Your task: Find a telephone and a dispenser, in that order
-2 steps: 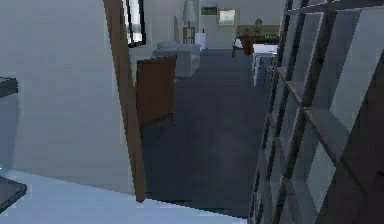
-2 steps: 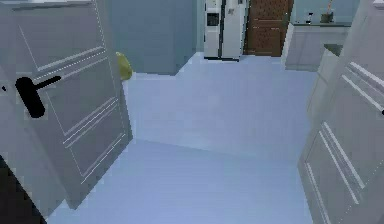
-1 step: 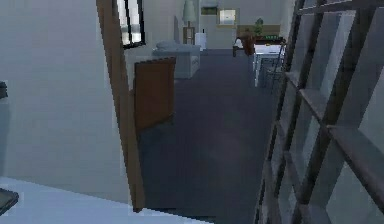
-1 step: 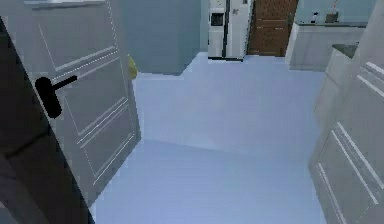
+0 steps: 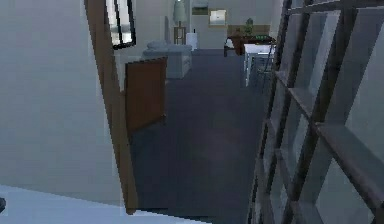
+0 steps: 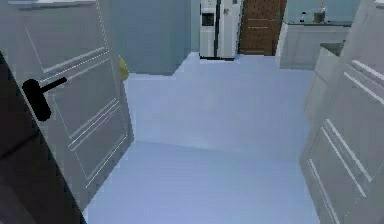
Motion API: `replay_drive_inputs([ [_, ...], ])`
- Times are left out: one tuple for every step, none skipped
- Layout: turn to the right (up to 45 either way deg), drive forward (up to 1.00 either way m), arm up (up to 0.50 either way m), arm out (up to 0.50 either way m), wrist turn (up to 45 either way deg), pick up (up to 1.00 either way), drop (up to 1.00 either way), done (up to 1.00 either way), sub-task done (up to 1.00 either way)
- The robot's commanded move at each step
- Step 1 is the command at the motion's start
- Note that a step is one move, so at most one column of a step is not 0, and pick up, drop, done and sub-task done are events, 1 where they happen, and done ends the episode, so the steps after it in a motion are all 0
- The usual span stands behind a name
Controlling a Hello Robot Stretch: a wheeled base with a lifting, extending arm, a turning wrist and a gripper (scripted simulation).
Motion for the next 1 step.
replay_drive_inputs([
  [-45.0,0.0,0.0,0.0,0.0,0.0,0.0,0.0,0.0],
])
